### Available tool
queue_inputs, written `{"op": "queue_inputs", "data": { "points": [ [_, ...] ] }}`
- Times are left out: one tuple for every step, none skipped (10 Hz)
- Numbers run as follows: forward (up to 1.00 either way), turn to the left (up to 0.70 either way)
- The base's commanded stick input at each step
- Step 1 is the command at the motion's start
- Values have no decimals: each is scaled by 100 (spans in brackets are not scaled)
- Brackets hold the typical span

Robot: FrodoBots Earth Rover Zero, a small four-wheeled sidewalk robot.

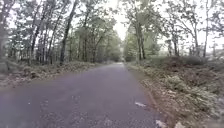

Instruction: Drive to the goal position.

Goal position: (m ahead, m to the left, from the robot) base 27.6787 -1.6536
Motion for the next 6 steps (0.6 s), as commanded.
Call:
{"op": "queue_inputs", "data": {
  "points": [
    [70, -3],
    [70, -5],
    [70, -7],
    [70, -10],
    [70, -12],
    [70, -13]
  ]
}}
